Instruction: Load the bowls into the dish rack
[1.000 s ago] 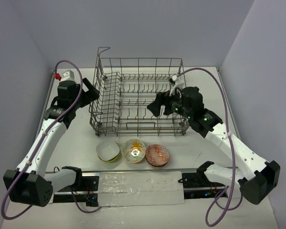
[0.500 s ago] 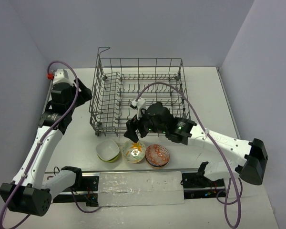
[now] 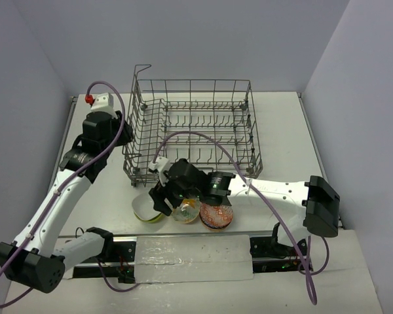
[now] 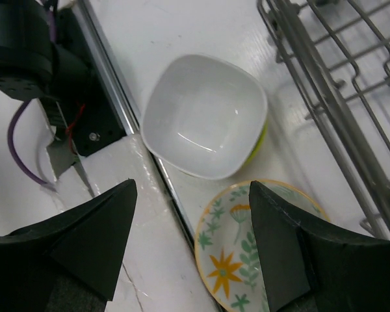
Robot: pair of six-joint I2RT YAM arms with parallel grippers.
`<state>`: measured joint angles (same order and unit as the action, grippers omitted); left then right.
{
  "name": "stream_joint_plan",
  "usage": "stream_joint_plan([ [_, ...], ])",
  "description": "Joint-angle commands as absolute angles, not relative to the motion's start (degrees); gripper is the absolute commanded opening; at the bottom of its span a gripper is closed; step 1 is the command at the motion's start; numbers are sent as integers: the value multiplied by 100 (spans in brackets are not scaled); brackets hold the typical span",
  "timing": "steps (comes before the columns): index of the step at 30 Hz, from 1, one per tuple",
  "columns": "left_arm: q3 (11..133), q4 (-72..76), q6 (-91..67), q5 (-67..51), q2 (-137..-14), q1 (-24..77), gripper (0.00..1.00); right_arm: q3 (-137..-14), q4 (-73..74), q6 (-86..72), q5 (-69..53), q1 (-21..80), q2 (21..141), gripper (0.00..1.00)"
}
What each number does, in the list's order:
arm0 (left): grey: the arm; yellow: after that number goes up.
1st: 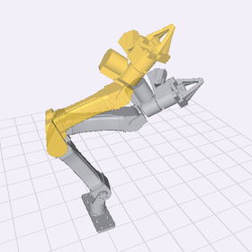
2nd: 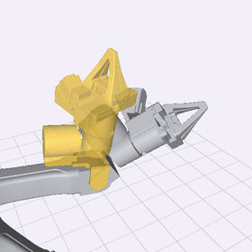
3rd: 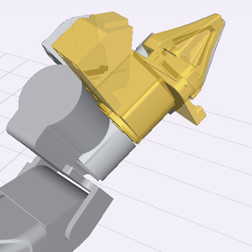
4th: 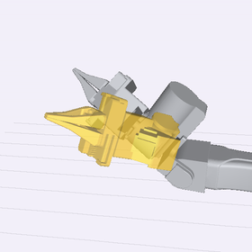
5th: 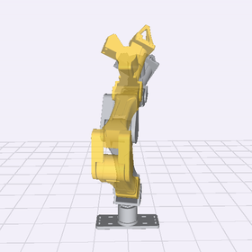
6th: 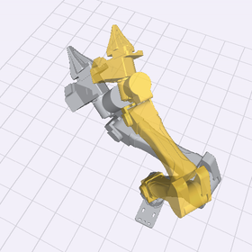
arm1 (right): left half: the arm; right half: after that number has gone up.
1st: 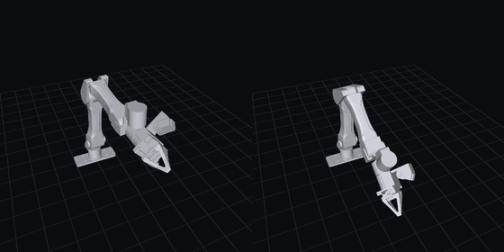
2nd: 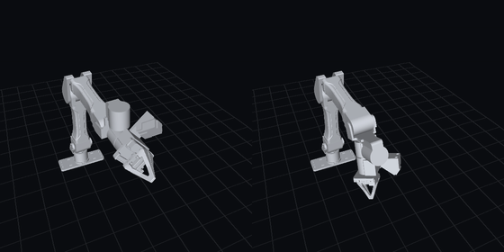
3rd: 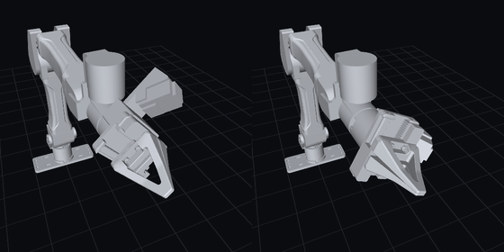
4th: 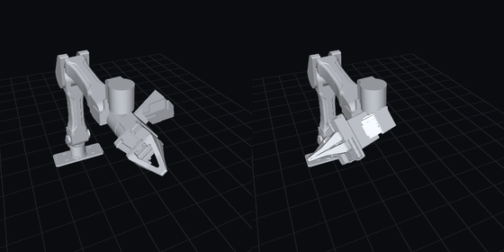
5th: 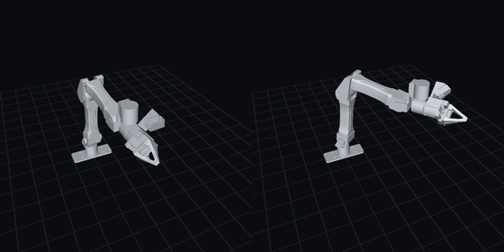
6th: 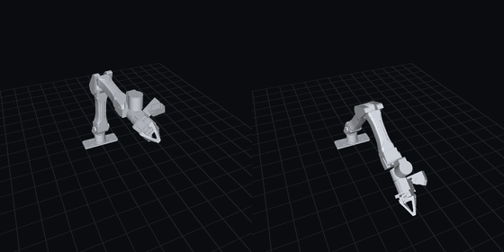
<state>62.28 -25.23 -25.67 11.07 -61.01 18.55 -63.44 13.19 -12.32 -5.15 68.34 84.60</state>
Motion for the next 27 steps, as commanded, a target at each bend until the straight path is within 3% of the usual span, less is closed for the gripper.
stream_joint_plan([
  [1, 6565, -2733, -2250, 1581, -6187, 2108, 36, -6767, 1108, -1248, -299, 7004, 8622, 77],
  [10, 6759, -3322, -2197, 2996, -6513, 2601, 33, -6610, 756, -1397, -527, 7137, 8824, 77],
  [20, 6759, -3524, -2347, 3638, -6425, 2733, 33, -6469, 519, -1468, -668, 7198, 9184, 77],
  [27, 6636, -3182, -2180, 3401, -5995, 2804, 37, -6627, 440, -1494, -782, 7225, 9483, 77],
])
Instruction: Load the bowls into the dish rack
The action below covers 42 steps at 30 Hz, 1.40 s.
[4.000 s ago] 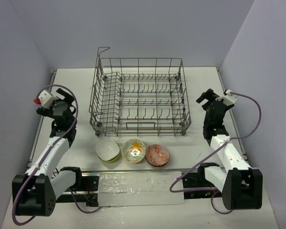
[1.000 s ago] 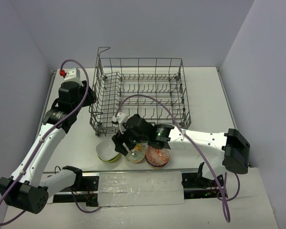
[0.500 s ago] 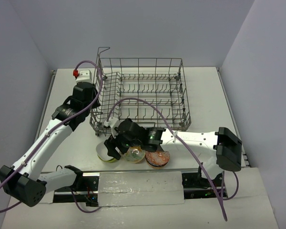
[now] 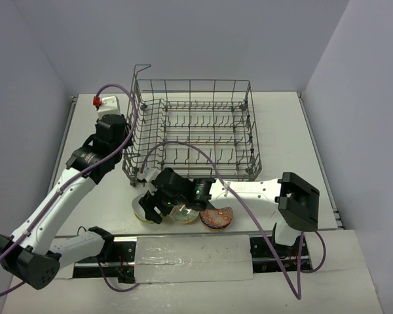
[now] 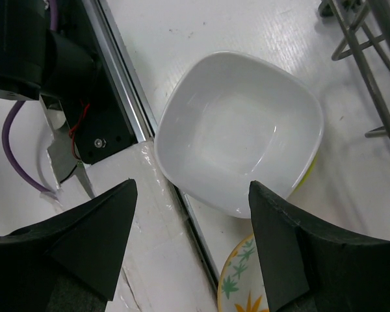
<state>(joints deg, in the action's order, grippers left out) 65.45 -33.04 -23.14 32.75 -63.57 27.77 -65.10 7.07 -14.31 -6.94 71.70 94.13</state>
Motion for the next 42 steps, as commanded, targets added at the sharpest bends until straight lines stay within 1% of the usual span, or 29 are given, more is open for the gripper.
stream_joint_plan([
  [1, 6584, -3164, -2171, 3419, -5959, 2804, 39, -6662, 422, -1494, -800, 7225, 9553, 77],
  [3, 6574, -3225, -2180, 3541, -5950, 2830, 39, -6688, 422, -1512, -817, 7233, 9615, 77],
  [5, 6627, -3435, -2267, 3638, -6116, 2882, 37, -6697, 404, -1529, -844, 7242, 9685, 77],
  [6, 6644, -3506, -2311, 3656, -6169, 2892, 35, -6697, 396, -1538, -844, 7251, 9686, 76],
  [7, 6653, -3568, -2372, 3682, -6240, 2909, 30, -6697, 396, -1538, -861, 7251, 9703, 76],
  [11, 6688, -3840, -2443, 3761, -6529, 2944, 25, -6715, 430, -1529, -835, 7268, 9721, 76],
  [18, 6530, -3876, -2479, 3832, -6443, 2953, 24, -6697, 466, -1521, -809, 7260, 9607, 76],
  [21, 6495, -3850, -2479, 3832, -6390, 2944, 20, -6724, 624, -1486, -782, 7269, 9405, 76],
  [24, 6407, -3771, -2461, 3771, -6311, 2944, 10, -6697, 852, -1415, -642, 7277, 8993, 76],
  [25, 6372, -3753, -2452, 3771, -6293, 2944, 4, -6671, 913, -1398, -616, 7277, 8896, 76],
  [26, 6355, -3736, -2443, 3779, -6258, 2953, 3, -6653, 1036, -1354, -589, 7277, 8816, 76],
  [32, 6249, -3674, -2443, 3806, -6214, 2953, 1, -6522, 1397, -1301, -273, 7277, 8271, 76],
  [35, 6214, -3656, -2417, 3753, -6188, 2953, 0, -6460, 1511, -1301, -202, 7277, 8183, 76],
  [42, 5767, -3340, -1987, 3498, -5836, 2962, 0, -6153, 2012, -1283, -9, 7277, 7788, 75],
])
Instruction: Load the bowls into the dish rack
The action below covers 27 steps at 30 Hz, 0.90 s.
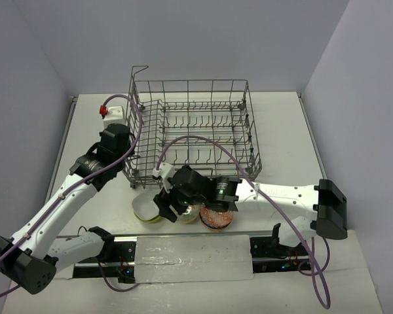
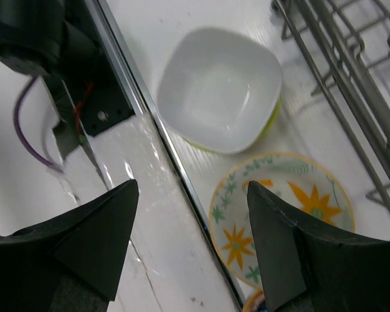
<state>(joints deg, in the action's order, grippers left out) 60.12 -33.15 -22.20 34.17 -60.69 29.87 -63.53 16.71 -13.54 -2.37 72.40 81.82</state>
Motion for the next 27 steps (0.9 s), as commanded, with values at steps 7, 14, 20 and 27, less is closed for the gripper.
stream_joint_plan([
  [7, 5563, -3103, -1705, 3384, -5493, 2971, 0, -5757, 2399, -1388, 220, 7277, 7532, 65],
  [14, 5607, -3129, -1626, 3445, -5581, 2971, 1, -5528, 2364, -1398, 44, 7286, 7549, 65],
  [20, 5476, -3006, -1679, 3498, -5502, 2971, 4, -5432, 2400, -1424, 334, 7304, 7383, 62],
  [27, 5396, -2927, -1731, 3463, -5484, 2971, 15, -5300, 2645, -1564, 589, 7321, 7208, 59],
])
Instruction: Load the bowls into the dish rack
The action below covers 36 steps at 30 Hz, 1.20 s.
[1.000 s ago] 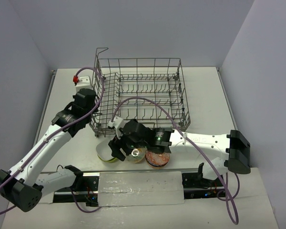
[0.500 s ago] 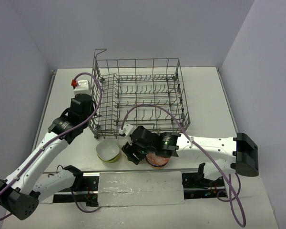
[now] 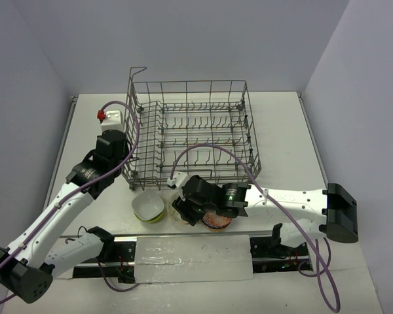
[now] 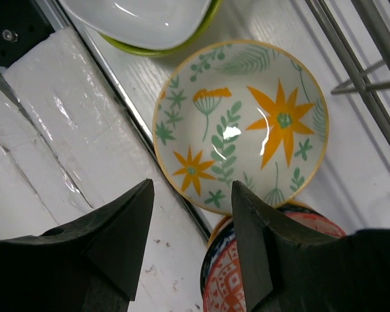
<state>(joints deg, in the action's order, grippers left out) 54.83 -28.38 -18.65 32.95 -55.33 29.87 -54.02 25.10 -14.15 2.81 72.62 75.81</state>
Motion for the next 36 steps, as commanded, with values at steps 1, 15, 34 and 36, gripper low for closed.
stream_joint_plan([
  [1, 5388, -2918, -1740, 3463, -5484, 2971, 15, -5204, 2585, -1573, 563, 7321, 7103, 59],
  [15, 5361, -2874, -1749, 3340, -5537, 2971, 27, -4773, 2583, -1748, 738, 7357, 6329, 57],
  [34, 5361, -2865, -1740, 3234, -5564, 2971, 28, -4280, 2918, -2426, 633, 7383, 6152, 50],
  [36, 5361, -2874, -1740, 3217, -5564, 2971, 28, -4254, 2866, -2443, 598, 7392, 6249, 50],
])
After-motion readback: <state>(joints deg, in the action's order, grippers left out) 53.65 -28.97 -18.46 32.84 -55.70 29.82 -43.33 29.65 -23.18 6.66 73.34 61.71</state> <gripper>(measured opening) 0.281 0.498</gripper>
